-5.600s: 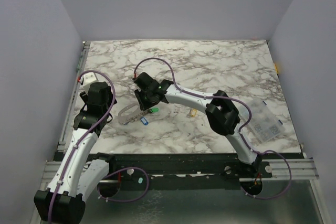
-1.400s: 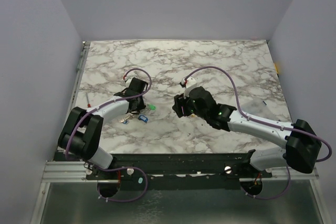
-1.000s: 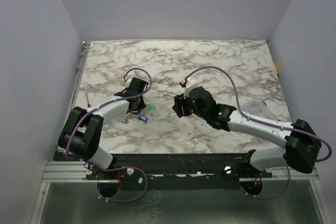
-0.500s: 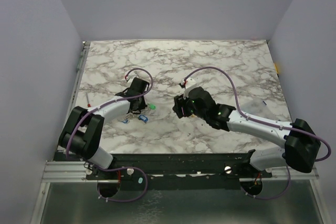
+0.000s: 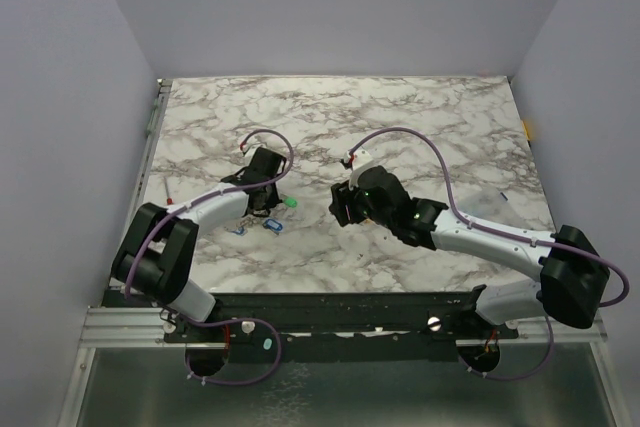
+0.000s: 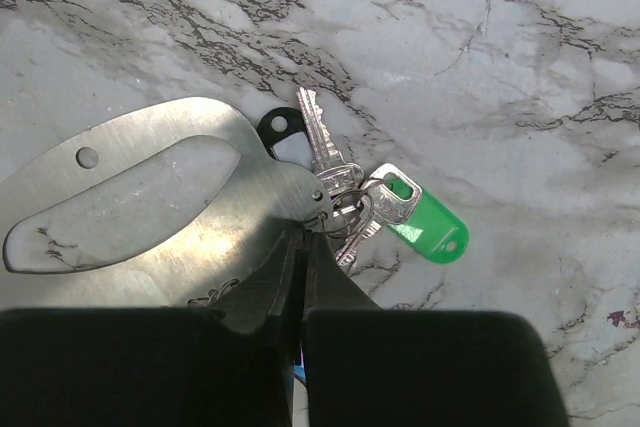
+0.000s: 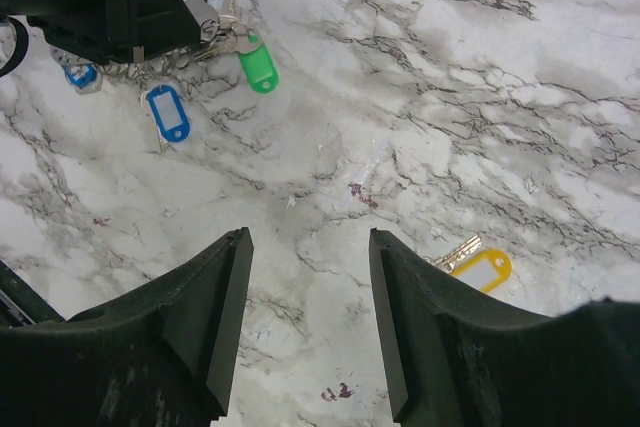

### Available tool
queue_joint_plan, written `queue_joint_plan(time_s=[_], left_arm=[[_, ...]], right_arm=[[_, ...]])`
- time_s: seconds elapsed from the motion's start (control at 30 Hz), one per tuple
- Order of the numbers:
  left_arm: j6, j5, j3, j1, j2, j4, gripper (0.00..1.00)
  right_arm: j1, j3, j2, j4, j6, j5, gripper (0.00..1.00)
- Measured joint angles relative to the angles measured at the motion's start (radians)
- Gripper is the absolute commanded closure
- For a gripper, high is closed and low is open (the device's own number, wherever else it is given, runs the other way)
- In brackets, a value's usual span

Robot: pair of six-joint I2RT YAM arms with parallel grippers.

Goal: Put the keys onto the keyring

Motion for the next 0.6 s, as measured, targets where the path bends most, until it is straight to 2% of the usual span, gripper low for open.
queue_joint_plan(time_s=[0.27, 0.6], left_arm=[[0.036, 0.016, 0.01, 0.0, -0.103, -0.045, 1.0], [0.137, 0.1, 0.141, -0.004, -0.222, -0.142, 1.0]], right_arm=[[0.0, 0.014, -0.001, -0.019, -0.004, 0.001, 0.41], [0.0, 0.079, -0.04, -0.041, -0.02, 0.0, 0.41]])
